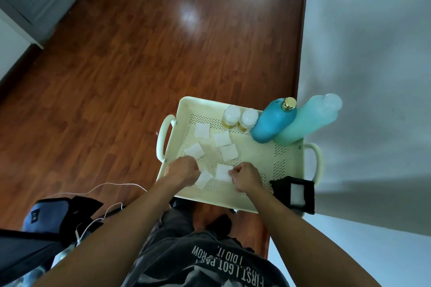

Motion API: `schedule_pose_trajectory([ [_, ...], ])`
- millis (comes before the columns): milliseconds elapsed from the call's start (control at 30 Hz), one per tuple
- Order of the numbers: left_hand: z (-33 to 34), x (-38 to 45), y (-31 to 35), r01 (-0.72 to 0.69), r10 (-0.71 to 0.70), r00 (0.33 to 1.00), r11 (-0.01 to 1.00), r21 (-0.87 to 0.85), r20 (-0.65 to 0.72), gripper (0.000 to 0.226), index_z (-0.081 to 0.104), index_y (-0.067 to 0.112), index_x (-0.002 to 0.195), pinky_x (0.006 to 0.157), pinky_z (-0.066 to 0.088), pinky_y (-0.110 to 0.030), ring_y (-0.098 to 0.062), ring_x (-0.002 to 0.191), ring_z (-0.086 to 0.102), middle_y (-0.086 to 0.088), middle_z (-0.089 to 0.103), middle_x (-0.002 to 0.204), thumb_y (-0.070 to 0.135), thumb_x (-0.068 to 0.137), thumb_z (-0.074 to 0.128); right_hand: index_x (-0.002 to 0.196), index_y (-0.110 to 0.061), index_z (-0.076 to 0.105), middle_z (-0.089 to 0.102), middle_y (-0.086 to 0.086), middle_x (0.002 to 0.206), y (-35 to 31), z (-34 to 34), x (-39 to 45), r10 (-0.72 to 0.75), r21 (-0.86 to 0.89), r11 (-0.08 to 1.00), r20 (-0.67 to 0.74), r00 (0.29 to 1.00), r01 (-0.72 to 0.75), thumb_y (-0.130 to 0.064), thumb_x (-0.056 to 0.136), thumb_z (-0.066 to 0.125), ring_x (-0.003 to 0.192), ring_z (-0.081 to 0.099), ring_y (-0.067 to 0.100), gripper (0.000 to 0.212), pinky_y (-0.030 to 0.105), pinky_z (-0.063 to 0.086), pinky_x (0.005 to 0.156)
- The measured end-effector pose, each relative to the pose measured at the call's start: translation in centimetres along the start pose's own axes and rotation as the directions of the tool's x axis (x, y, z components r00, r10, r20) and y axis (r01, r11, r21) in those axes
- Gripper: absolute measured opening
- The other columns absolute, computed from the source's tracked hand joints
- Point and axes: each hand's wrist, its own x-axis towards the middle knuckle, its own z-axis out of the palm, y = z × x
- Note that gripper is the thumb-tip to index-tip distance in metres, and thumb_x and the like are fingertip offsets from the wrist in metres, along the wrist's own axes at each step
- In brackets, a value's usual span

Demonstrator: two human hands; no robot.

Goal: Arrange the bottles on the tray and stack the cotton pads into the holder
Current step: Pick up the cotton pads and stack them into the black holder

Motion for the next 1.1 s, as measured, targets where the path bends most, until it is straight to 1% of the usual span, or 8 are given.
schedule_pose_trajectory([
  [200,-0.5,-0.1,0.0,-0.013,0.012,1.0,0.997,-0.072,-0.011,0.021,0.078,0.009,0.094,0.078,0.06,-0.037,-0.021,0.086,0.07,-0.004,0.076,0.095,0.026,0.093,0.065,0.098,-0.01,0.072,0.077,0.012,0.092,-0.7,-1.3,-0.5,-0.018,0.037,0.999,0.016,1.0,0.017,-0.025,0.092,0.069,0.07,0.07,0.027,0.016,0.047,0.063,0.076],
  [367,-0.6,0.7,0.8,-0.009,0.013,1.0,0.972,-0.235,0.016,0.024,0.079,0.007,0.095,0.08,0.056,-0.034,-0.021,0.088,0.07,-0.003,0.077,0.099,0.029,0.093,0.067,0.103,-0.011,0.071,0.077,0.006,0.092,-2.3,-4.4,-1.9,-0.161,-0.108,0.982,-0.072,0.984,0.153,-0.026,0.093,0.066,0.079,0.073,0.025,0.019,0.042,0.062,0.077],
  [500,-0.5,1.2,1.5,-0.033,0.053,0.998,0.883,-0.469,0.031,0.023,0.077,0.01,0.1,0.072,0.048,-0.027,-0.013,0.084,0.066,0.001,0.072,0.095,0.03,0.091,0.072,0.103,-0.011,0.07,0.074,0.004,0.087,-3.1,-7.8,-3.3,-0.225,-0.163,0.964,-0.089,0.97,0.208,-0.025,0.095,0.065,0.076,0.072,0.022,0.017,0.044,0.062,0.075],
  [600,-0.7,1.2,2.4,-0.051,0.071,0.997,0.807,-0.589,0.012,0.016,0.076,0.017,0.093,0.062,0.044,-0.022,-0.009,0.074,0.063,0.005,0.073,0.089,0.032,0.089,0.074,0.097,-0.012,0.072,0.074,0.005,0.083,-2.9,-11.2,-4.2,-0.259,-0.164,0.958,-0.136,0.956,0.236,-0.025,0.095,0.064,0.076,0.072,0.023,0.015,0.045,0.063,0.072],
  [667,-0.7,1.2,3.0,-0.047,0.071,0.997,0.762,-0.646,0.012,0.015,0.074,0.017,0.085,0.062,0.046,-0.024,-0.013,0.07,0.062,0.0,0.075,0.089,0.032,0.088,0.076,0.09,-0.018,0.069,0.073,0.004,0.077,-2.0,-13.4,-4.8,-0.248,-0.105,0.967,-0.153,0.957,0.233,-0.026,0.094,0.066,0.067,0.072,0.019,0.01,0.036,0.063,0.061],
  [767,-0.6,1.1,3.8,-0.046,0.077,0.997,0.728,-0.684,0.015,0.016,0.076,0.018,0.085,0.064,0.047,-0.026,-0.014,0.07,0.061,-0.003,0.076,0.086,0.033,0.087,0.076,0.078,-0.026,0.065,0.072,-0.002,0.066,-0.1,-16.1,-5.3,-0.219,-0.071,0.975,-0.174,0.96,0.209,-0.029,0.091,0.07,0.049,0.064,0.005,0.015,0.02,0.054,0.045],
  [933,-0.2,0.6,5.1,-0.056,0.101,0.995,0.697,-0.715,0.02,0.02,0.077,0.016,0.085,0.063,0.047,-0.023,-0.01,0.066,0.059,0.0,0.075,0.081,0.035,0.086,0.076,0.083,-0.015,0.07,0.069,0.002,0.06,4.2,-19.1,-6.4,-0.109,0.114,0.986,-0.128,0.986,0.124,-0.025,0.089,0.073,0.044,0.059,0.01,0.012,0.028,0.058,0.049],
  [1100,-0.1,0.1,6.2,-0.063,0.118,0.993,0.7,-0.712,0.028,0.019,0.076,0.017,0.085,0.061,0.045,-0.022,-0.008,0.065,0.058,0.006,0.073,0.075,0.035,0.087,0.075,0.077,-0.016,0.073,0.068,0.001,0.056,7.7,-20.9,-7.8,-0.014,0.18,0.983,-0.089,0.996,0.03,-0.026,0.087,0.076,0.043,0.058,0.008,0.015,0.026,0.055,0.048],
])
